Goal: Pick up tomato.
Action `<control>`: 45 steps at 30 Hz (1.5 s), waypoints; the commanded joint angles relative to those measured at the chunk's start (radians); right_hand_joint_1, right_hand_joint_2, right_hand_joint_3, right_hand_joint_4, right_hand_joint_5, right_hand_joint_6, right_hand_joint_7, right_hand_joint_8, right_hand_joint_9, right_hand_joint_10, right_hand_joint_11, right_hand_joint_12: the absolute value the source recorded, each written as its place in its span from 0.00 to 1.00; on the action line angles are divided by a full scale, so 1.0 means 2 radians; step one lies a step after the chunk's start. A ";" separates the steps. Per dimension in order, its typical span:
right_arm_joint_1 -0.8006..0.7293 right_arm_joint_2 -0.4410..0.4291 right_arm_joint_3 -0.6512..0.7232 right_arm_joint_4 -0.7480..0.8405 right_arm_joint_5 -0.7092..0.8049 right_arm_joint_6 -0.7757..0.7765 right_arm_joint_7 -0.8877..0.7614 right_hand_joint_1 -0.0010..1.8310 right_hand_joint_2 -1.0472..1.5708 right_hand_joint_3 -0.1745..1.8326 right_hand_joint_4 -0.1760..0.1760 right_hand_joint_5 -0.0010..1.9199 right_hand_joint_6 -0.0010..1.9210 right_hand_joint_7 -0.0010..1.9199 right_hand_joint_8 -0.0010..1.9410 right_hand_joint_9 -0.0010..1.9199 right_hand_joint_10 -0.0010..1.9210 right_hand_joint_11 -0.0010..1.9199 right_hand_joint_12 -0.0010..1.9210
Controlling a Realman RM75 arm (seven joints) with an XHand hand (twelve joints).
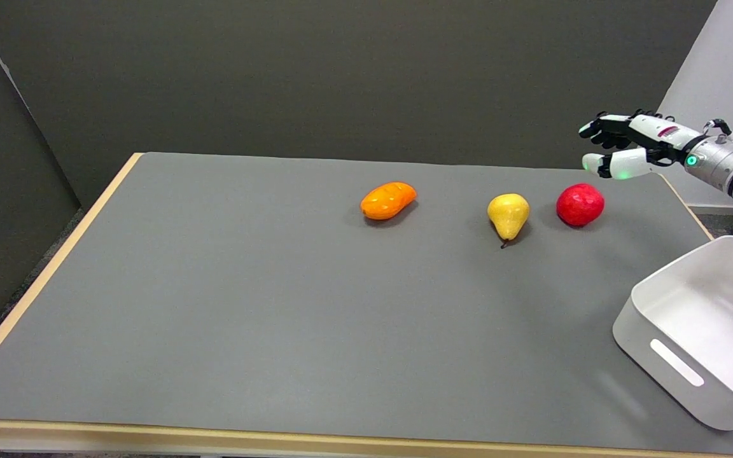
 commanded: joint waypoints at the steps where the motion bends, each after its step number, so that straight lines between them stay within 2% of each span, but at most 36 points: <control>1: 0.019 -0.018 -0.014 0.001 0.000 -0.014 -0.006 0.23 0.64 0.57 0.68 0.14 0.29 0.19 0.23 0.16 0.42 0.08 0.66; 14: 0.059 -0.035 -0.051 0.025 0.000 -0.019 -0.011 0.23 0.64 0.57 0.68 0.14 0.28 0.19 0.23 0.16 0.41 0.08 0.65; 24: 0.142 -0.051 -0.149 0.056 0.000 -0.033 -0.011 0.23 0.64 0.57 0.67 0.14 0.28 0.19 0.23 0.16 0.41 0.08 0.65; 32: 0.181 -0.060 -0.196 0.075 0.000 -0.039 -0.011 0.23 0.64 0.57 0.67 0.14 0.28 0.19 0.23 0.16 0.41 0.08 0.65; 45: 0.252 -0.085 -0.292 0.156 0.000 -0.039 -0.007 0.23 0.64 0.57 0.67 0.14 0.29 0.19 0.23 0.16 0.41 0.07 0.65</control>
